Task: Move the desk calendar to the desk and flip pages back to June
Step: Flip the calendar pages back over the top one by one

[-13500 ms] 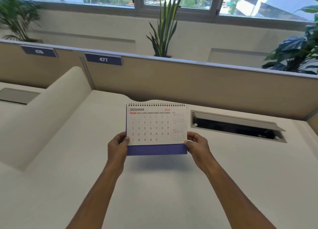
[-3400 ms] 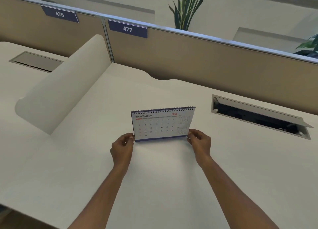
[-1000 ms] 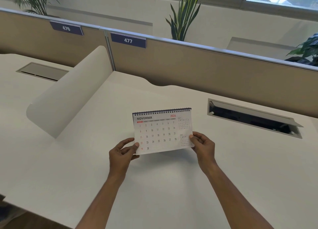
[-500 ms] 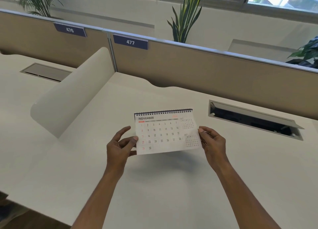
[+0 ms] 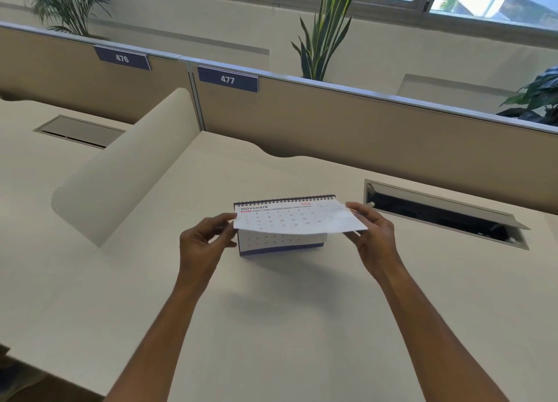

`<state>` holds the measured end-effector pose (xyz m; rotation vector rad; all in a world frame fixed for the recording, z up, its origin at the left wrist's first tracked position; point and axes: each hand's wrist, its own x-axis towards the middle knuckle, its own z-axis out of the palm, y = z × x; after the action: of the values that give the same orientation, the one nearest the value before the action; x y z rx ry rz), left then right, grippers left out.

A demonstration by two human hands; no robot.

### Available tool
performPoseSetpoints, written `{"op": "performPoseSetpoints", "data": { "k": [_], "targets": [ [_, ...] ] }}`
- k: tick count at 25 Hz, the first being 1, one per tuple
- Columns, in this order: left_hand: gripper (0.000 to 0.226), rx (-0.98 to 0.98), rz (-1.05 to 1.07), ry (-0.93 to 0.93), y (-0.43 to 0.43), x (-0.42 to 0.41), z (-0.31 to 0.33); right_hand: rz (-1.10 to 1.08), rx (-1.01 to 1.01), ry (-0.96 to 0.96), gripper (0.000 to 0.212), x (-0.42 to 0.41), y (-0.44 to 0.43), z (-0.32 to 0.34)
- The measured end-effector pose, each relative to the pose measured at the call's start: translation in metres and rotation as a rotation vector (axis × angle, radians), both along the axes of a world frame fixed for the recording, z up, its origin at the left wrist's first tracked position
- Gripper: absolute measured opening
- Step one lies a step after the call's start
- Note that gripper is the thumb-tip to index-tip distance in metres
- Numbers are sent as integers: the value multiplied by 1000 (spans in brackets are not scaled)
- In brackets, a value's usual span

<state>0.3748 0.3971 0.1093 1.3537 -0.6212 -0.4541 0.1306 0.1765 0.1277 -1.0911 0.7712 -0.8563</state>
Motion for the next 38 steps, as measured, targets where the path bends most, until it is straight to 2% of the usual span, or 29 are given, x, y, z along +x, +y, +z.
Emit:
{"op": "performPoseSetpoints", "data": {
  "k": [3, 5, 7, 12, 22, 27, 31, 38],
  "targets": [
    [20, 9, 37, -165, -10, 12, 7, -17, -16, 23, 31, 7, -9, 5],
    [19, 9, 50, -206, -19, 20, 13, -35, -31, 27, 19, 14, -14, 9],
    [20, 8, 63, -186, -29, 27, 19, -54, -50, 34, 12, 21, -21, 14],
    [18, 28, 139, -131, -51, 38, 19, -95, -71, 105, 13, 39, -32, 17],
    [2, 215, 238, 5, -63, 41, -2, -172, -97, 256, 3, 61, -48, 1],
    [19, 349, 261, 71, -72, 43, -8, -186, 3, 327, 7, 70, -51, -9],
    [23, 402, 246, 182, -78, 47, -12, -187, 60, 328, 12, 71, -51, -15],
    [36, 309, 148, 242, -68, 41, -16, -144, 76, 291, 23, 68, -45, -18]
  ]
}}
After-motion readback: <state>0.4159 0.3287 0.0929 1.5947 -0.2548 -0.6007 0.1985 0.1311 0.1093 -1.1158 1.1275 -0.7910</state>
